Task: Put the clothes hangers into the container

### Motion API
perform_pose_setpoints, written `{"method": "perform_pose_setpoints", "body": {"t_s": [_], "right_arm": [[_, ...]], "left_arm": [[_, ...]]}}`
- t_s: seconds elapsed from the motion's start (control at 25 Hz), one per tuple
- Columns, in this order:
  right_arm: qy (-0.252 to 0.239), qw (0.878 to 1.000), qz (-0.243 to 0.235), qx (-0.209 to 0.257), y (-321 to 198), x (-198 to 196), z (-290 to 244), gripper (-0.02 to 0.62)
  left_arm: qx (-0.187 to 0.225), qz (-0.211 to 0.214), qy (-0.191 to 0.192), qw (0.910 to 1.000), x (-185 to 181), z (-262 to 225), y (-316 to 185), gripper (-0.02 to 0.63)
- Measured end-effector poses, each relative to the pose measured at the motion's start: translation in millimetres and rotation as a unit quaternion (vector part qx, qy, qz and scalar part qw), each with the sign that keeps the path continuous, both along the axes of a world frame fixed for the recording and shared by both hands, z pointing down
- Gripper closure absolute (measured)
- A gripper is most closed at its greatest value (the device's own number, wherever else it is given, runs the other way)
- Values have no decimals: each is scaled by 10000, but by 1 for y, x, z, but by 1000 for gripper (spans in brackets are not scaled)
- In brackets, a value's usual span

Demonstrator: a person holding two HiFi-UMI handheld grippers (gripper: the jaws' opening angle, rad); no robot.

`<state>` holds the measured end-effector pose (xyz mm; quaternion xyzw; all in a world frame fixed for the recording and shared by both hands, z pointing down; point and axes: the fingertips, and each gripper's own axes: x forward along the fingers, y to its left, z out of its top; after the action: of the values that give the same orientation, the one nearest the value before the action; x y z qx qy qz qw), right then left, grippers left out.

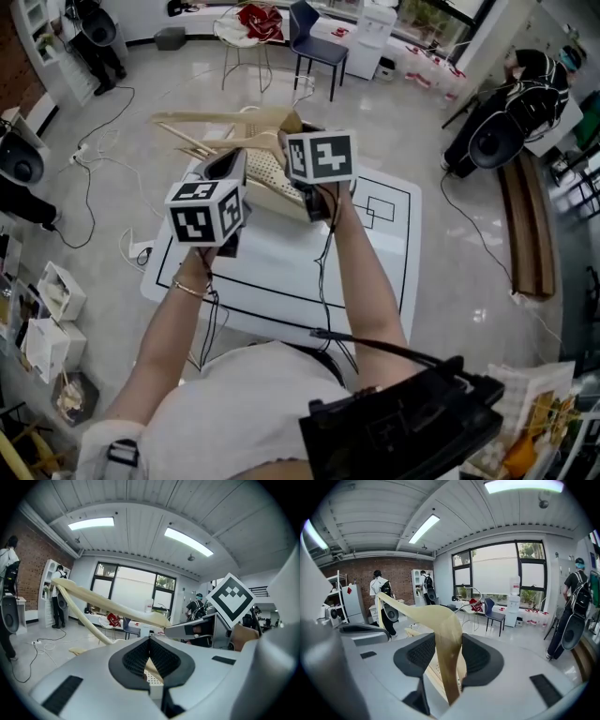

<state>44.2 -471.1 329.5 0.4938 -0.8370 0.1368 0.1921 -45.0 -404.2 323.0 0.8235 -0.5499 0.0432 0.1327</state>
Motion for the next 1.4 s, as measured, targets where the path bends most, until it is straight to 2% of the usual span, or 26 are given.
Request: {"method": "perform_pose_setpoints", "body": {"t_s": [0.32, 0.56, 1.0, 1.24, 1.4], "right_arm": [[76, 9998, -100, 170, -50, 1, -4, 410], [-132, 9997, -190, 72, -77, -5, 26, 410], [90, 9956, -455, -810, -102, -10, 117, 408], [139, 9917, -608, -1121, -102, -16, 147, 408], [141, 9911, -683, -1138, -103, -19, 158, 408]], "left_arm": [[-68, -117, -93, 9999, 9, -1, -44, 606], [-462, -203, -136, 9986, 6, 34, -66, 606], [-1212, -294, -47, 9922, 3, 111, -82, 606], [-1417, -425, 14, 9890, -3, 130, -82, 606], [-1496, -495, 28, 9875, -5, 139, -83, 606]]}}
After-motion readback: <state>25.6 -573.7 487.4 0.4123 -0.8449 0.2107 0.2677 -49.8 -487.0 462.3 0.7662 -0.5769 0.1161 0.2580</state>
